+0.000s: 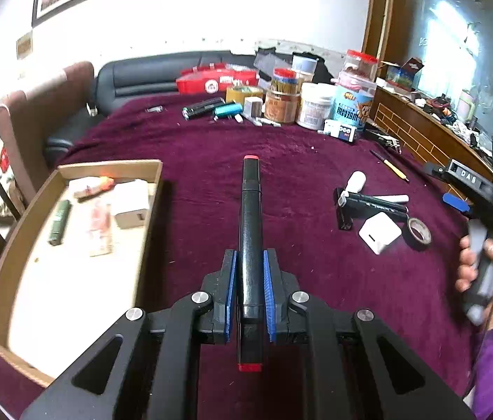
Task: Organize rigid objects
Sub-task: 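Grasp the red-capped black marker with left while right grasps the masking tape roll, then carry the marker and tape roll over the cardboard box with both tools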
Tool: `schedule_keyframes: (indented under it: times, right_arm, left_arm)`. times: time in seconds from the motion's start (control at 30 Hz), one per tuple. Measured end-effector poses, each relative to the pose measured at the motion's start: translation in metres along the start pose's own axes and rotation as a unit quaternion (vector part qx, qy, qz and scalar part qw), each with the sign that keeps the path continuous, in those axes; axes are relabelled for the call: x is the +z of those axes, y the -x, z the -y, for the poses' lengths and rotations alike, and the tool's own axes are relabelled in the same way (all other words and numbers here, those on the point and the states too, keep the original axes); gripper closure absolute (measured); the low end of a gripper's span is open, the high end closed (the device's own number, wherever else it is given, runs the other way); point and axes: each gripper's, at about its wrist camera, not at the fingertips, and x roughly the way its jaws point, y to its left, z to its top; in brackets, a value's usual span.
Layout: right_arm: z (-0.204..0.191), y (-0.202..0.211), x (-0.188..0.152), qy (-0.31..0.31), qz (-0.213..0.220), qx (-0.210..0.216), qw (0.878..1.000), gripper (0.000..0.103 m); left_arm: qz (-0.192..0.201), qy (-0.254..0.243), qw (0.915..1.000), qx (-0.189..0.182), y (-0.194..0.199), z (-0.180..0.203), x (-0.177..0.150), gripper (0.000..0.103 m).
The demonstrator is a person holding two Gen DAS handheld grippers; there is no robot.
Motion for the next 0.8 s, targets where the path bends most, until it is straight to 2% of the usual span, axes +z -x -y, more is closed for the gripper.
schedule_keyframes:
  times: [0.07,0.13,0.17,0.2,0.27,0.4,0.47,0.6,0.63,0.67,0.7,0.8]
  right_arm:
    - [0.004,0.008,0.004,-0.002,-0.039,-0.013,0.999,0.011]
    - [-0.001,0.014,0.004,0.044,-0.071,-0.056,0.995,0.016]
    - [-0.004,0.013,0.001,0.072,-0.086,-0.074,0.991,0.025]
    - [-0.007,0.01,-0.002,0.094,-0.104,-0.09,0.986,0.029]
    - [-0.006,0.001,-0.01,0.116,-0.132,-0.108,0.978,0.043]
    - [-0.007,-0.023,-0.035,0.16,-0.17,-0.134,0.963,0.053]
    - [-0.008,-0.032,-0.045,0.174,-0.18,-0.154,0.956,0.061]
    - [-0.003,-0.034,-0.044,0.153,-0.176,-0.147,0.961,0.066]
    - [-0.002,-0.035,-0.044,0.153,-0.175,-0.146,0.962,0.073]
    - [-0.002,-0.034,-0.044,0.155,-0.174,-0.146,0.962,0.086]
    - [-0.003,-0.033,-0.044,0.157,-0.174,-0.145,0.961,0.094]
    - [-0.002,-0.027,-0.047,0.155,-0.171,-0.138,0.963,0.095]
  left_arm:
    - [0.009,0.0,1.0,-0.003,0.007,-0.005,-0.002,0.091]
    - [0.015,0.004,0.9998,-0.013,0.012,-0.012,-0.003,0.091]
    - [0.018,0.006,0.9997,-0.014,0.015,-0.015,-0.004,0.091]
    - [0.022,0.009,0.9996,-0.015,0.019,-0.017,-0.007,0.091]
    - [0.028,0.018,0.9993,-0.014,0.026,-0.027,-0.01,0.091]
    - [0.031,0.037,0.9988,0.004,0.037,-0.052,-0.02,0.091]
    - [0.03,0.048,0.9983,0.013,0.039,-0.063,-0.023,0.091]
    - [0.027,0.075,0.9964,0.029,0.042,-0.09,-0.031,0.091]
    - [0.026,0.082,0.9958,0.033,0.042,-0.096,-0.033,0.091]
    - [0.025,0.09,0.995,0.036,0.042,-0.101,-0.035,0.091]
    - [0.025,0.095,0.9944,0.038,0.042,-0.105,-0.036,0.091]
    - [0.024,0.111,0.9925,0.046,0.041,-0.118,-0.04,0.091]
